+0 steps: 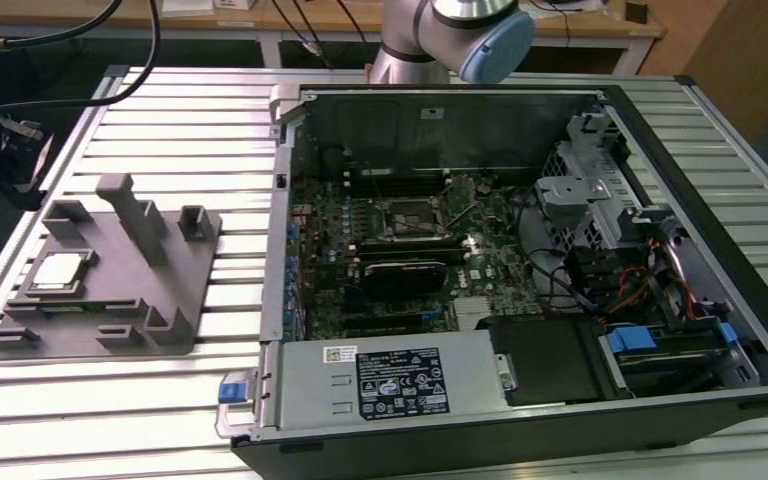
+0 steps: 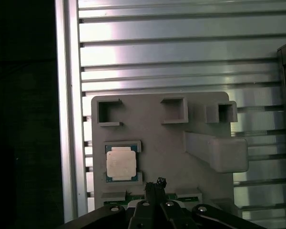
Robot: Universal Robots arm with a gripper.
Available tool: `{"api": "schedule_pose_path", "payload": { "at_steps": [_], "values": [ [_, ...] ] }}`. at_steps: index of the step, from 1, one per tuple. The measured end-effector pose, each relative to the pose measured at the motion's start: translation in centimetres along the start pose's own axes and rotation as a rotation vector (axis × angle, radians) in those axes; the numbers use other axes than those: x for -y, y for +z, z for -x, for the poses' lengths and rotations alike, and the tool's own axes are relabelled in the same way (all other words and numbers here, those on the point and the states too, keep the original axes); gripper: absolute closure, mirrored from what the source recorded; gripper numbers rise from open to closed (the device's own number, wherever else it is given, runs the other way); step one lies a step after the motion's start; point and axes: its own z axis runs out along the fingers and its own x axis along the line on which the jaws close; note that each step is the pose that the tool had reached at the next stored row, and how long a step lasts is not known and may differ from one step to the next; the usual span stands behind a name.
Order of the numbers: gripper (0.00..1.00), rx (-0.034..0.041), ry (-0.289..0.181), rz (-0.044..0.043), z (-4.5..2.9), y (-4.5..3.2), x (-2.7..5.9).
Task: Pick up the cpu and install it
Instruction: 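Pick up the cpu and move it towards the insertion slot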
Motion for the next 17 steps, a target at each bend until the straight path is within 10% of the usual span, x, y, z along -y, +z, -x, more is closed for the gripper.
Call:
{"api": "schedule_pose_path", "payload": {
  "at_steps": [17],
  "values": [
    [0.89, 0.0000, 0.000, -0.0001, -0.77, 0.86, 0.10]
  ]
}}
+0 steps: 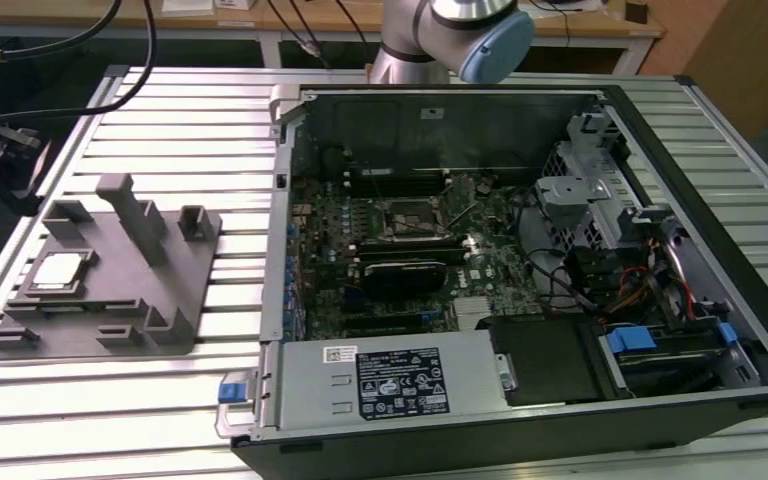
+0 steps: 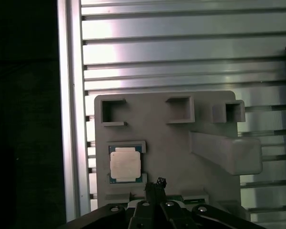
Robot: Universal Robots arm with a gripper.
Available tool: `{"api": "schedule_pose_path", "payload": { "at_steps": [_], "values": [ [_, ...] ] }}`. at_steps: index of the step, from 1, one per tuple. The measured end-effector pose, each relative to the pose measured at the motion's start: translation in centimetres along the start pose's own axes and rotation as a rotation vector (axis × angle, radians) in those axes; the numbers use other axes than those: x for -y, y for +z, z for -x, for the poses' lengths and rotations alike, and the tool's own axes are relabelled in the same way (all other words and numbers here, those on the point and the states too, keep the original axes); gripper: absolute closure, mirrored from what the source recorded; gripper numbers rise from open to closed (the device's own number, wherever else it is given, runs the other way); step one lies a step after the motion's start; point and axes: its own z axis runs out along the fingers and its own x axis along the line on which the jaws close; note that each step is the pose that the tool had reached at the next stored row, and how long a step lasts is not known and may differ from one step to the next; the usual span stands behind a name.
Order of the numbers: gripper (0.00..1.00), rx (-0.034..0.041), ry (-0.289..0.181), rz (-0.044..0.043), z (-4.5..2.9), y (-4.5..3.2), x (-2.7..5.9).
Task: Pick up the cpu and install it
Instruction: 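Pick up the cpu and move it towards the insertion slot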
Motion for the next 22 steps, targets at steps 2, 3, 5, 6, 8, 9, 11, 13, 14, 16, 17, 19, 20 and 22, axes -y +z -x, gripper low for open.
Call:
{"api": "schedule_pose_path", "payload": {
  "at_steps": [2, 3, 5, 6, 8, 9, 11, 13, 14, 16, 17, 19, 20, 22],
  "values": [
    [0.89, 0.0001, 0.000, 0.0001, -0.20, 0.20, 0.03],
    [0.89, 0.0001, 0.000, 0.0001, -0.28, 0.31, 0.04],
    [0.89, 0.0000, 0.000, 0.0000, -0.41, 0.53, 0.08],
    [0.89, 0.0001, 0.000, 0.0001, -0.46, 0.65, 0.10],
    [0.89, 0.0000, 0.000, 0.0000, -0.55, 0.91, 0.13],
    [0.89, 0.0000, 0.000, 0.0000, -0.60, 1.04, 0.16],
    [0.89, 0.0000, 0.000, 0.0001, -0.70, 1.30, 0.21],
    [0.89, 0.0000, 0.000, 0.0000, -0.81, 1.56, 0.26],
    [0.89, 0.0000, 0.000, 0.0001, -0.89, 1.70, 0.29],
    [0.89, -0.0001, 0.000, 0.0000, -1.06, 1.95, 0.36],
    [0.89, -0.0001, 0.000, 0.0000, -1.14, 2.07, 0.39],
    [0.89, 0.0001, 0.000, 0.0001, -1.28, 2.35, 0.45],
    [0.89, 0.0001, 0.000, 0.0001, -1.34, 2.48, 0.48],
    [0.89, 0.0001, 0.000, 0.0001, -1.44, 2.74, 0.56]
  ]
}}
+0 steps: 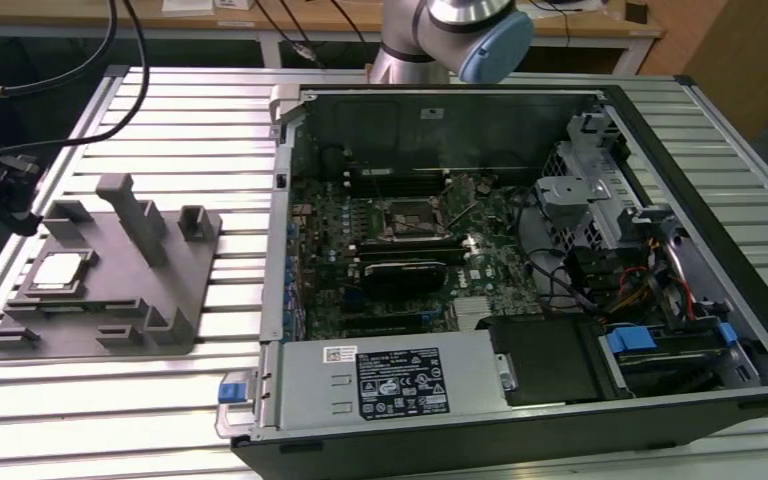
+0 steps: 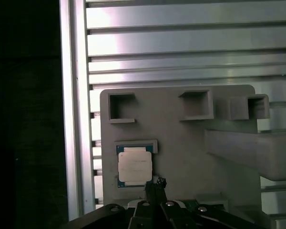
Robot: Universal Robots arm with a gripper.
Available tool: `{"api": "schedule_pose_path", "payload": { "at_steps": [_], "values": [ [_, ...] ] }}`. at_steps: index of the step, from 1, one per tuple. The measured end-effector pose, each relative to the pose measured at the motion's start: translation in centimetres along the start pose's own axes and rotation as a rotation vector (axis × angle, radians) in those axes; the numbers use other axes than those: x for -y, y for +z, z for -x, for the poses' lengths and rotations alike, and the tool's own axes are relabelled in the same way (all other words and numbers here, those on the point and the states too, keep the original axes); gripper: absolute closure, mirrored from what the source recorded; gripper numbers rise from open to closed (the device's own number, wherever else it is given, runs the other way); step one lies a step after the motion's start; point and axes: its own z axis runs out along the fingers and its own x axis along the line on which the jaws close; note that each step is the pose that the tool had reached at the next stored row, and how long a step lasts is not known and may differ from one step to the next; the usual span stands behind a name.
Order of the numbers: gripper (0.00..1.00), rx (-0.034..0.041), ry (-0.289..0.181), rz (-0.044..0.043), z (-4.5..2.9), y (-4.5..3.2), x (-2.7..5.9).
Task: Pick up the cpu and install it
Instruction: 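Pick up the cpu and move it towards the insertion slot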
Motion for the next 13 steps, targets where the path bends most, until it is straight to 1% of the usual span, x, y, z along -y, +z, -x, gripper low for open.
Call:
{"api": "schedule_pose_path", "payload": {
  "at_steps": [7, 13],
  "values": [
    [0.89, -0.0002, 0.000, -0.0001, -0.30, 1.06, 0.19],
    [0.89, 0.0000, 0.000, 0.0000, -0.73, 1.91, 0.27]
  ]
}}
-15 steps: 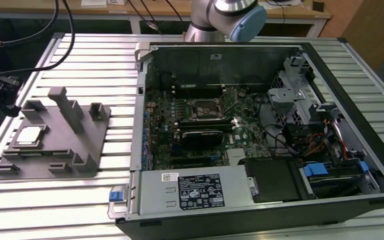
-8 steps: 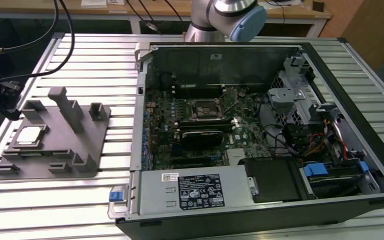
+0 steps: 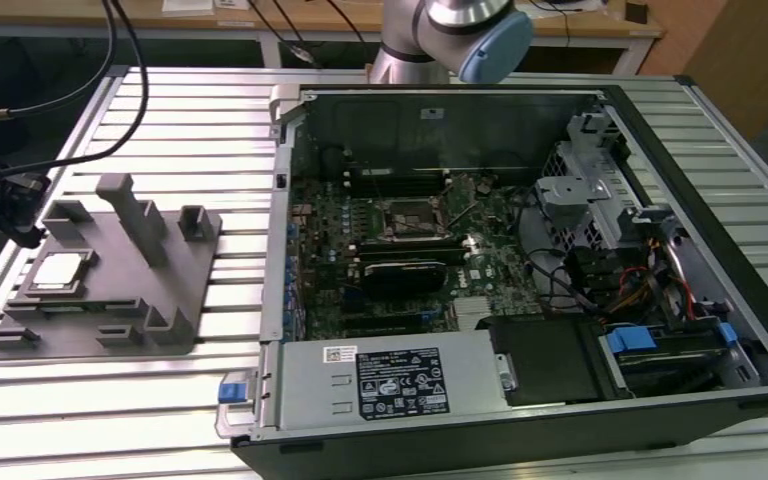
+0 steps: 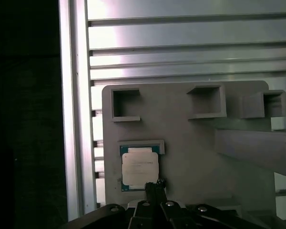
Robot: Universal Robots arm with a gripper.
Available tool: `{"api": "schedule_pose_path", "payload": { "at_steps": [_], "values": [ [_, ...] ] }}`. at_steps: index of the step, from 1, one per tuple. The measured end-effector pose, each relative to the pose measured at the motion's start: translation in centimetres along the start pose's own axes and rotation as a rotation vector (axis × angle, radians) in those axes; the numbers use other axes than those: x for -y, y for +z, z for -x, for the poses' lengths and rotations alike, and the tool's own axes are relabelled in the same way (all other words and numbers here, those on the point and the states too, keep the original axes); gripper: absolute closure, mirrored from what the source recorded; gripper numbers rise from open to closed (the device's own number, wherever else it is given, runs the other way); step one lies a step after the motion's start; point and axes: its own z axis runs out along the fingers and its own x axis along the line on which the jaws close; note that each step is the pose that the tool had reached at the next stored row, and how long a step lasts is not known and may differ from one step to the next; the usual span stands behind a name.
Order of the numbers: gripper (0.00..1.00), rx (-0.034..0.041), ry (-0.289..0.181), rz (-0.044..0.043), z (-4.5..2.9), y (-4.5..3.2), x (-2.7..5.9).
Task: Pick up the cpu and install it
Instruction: 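Pick up the cpu and move it towards the insertion slot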
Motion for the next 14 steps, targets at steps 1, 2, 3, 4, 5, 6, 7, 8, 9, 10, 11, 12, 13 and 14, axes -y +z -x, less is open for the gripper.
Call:
{"api": "schedule_pose_path", "payload": {
  "at_steps": [1, 2, 3, 4, 5, 6, 7, 8, 9, 10, 11, 12, 13, 14],
  "values": [
    [0.89, 0.0000, 0.000, 0.0000, -0.07, 0.14, 0.02],
    [0.89, -0.0001, 0.000, -0.0001, -0.14, 0.29, 0.03],
    [0.89, -0.0002, 0.000, -0.0001, -0.22, 0.43, 0.04],
    [0.89, -0.0001, 0.000, 0.0000, -0.28, 0.58, 0.05],
    [0.89, -0.0001, 0.000, 0.0000, -0.33, 0.73, 0.06],
    [0.89, -0.0001, 0.000, -0.0001, -0.39, 0.88, 0.07],
    [0.89, 0.0000, 0.000, 0.0000, -0.43, 1.04, 0.08],
    [0.89, 0.0000, 0.000, 0.0000, -0.49, 1.20, 0.09],
    [0.89, 0.0000, 0.000, 0.0000, -0.53, 1.36, 0.11],
    [0.89, 0.0000, 0.000, 0.0000, -0.56, 1.54, 0.12],
    [0.89, 0.0000, 0.000, 0.0000, -0.59, 1.70, 0.13],
    [0.89, -0.0001, 0.000, -0.0001, -0.62, 1.87, 0.14],
    [0.89, -0.0001, 0.000, -0.0001, -0.64, 2.03, 0.14],
    [0.89, -0.0001, 0.000, -0.0001, -0.64, 2.21, 0.15]
  ]
}}
